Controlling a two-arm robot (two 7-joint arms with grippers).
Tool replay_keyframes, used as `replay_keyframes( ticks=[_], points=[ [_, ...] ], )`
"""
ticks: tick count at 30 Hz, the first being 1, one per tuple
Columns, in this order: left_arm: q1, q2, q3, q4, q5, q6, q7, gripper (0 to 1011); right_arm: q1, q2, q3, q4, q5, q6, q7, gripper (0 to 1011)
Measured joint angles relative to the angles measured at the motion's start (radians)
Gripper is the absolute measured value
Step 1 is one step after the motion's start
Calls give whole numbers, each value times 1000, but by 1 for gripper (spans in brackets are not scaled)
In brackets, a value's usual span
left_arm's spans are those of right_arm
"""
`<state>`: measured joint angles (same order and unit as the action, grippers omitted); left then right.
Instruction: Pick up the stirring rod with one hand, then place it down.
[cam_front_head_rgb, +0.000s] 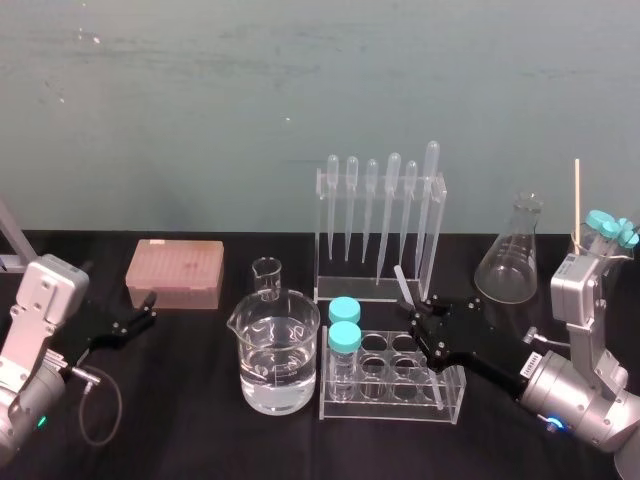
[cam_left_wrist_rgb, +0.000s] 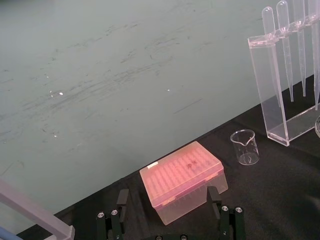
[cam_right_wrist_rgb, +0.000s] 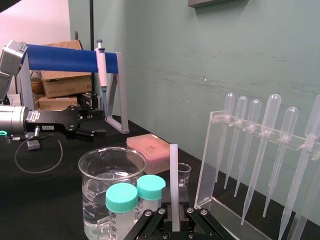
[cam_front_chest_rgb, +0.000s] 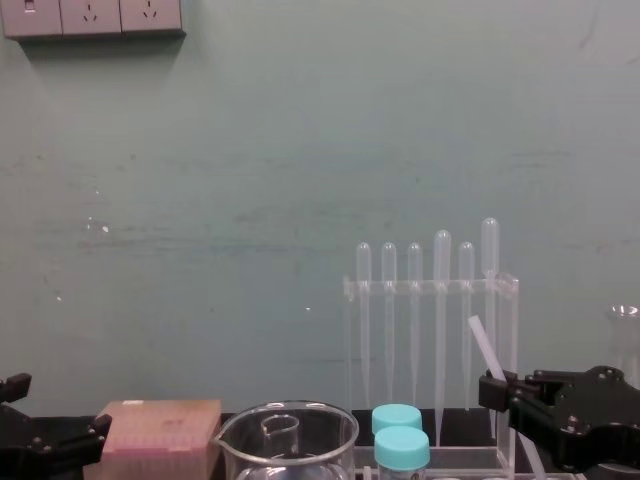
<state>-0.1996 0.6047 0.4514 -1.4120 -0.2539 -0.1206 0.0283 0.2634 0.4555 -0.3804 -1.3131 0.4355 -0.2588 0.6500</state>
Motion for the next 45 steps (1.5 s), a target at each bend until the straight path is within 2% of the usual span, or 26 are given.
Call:
replay_keyframes(
  ticks=[5, 6, 7, 10, 12, 13, 16, 17, 20, 24, 25, 31, 33, 40, 43, 45],
  points=[
    [0, 0, 0, 0, 0, 0, 0, 1000, 0, -1, 0, 0, 1, 0, 0, 186],
    [0, 0, 0, 0, 0, 0, 0, 1000, 0, -1, 0, 0, 1, 0, 0, 242],
    [0, 0, 0, 0, 0, 0, 0, 1000, 0, -1, 0, 0, 1, 0, 0, 242],
    [0, 0, 0, 0, 0, 0, 0, 1000, 0, -1, 1, -1, 1, -1, -1, 373],
    [0, 0, 0, 0, 0, 0, 0, 1000, 0, -1, 1, -1, 1, -1, -1, 410],
    [0, 0, 0, 0, 0, 0, 0, 1000, 0, -1, 1, -1, 1, -1, -1, 471],
    [0, 0, 0, 0, 0, 0, 0, 1000, 0, -1, 1, -1, 2, -1, -1, 554],
    [0, 0, 0, 0, 0, 0, 0, 1000, 0, -1, 1, -1, 2, -1, -1, 554],
    [0, 0, 0, 0, 0, 0, 0, 1000, 0, -1, 1, -1, 2, -1, -1, 696],
    [0, 0, 0, 0, 0, 0, 0, 1000, 0, -1, 1, 0, 2, -1, -1, 773],
    [0, 0, 0, 0, 0, 0, 0, 1000, 0, -1, 1, -1, 2, -1, -1, 827],
    [0, 0, 0, 0, 0, 0, 0, 1000, -7, -8, 20, -23, 1, -28, -25, 992],
    [0, 0, 0, 0, 0, 0, 0, 1000, -11, -13, 31, -35, 4, -37, -36, 1003],
    [0, 0, 0, 0, 0, 0, 0, 1000, -44, -40, 115, -93, 20, -71, -130, 1003],
    [0, 0, 0, 0, 0, 0, 0, 1000, -64, -45, 153, -113, 13, -56, -190, 1003],
    [0, 0, 0, 0, 0, 0, 0, 1000, -81, -42, 178, -121, 4, -27, -229, 1003]
  ],
)
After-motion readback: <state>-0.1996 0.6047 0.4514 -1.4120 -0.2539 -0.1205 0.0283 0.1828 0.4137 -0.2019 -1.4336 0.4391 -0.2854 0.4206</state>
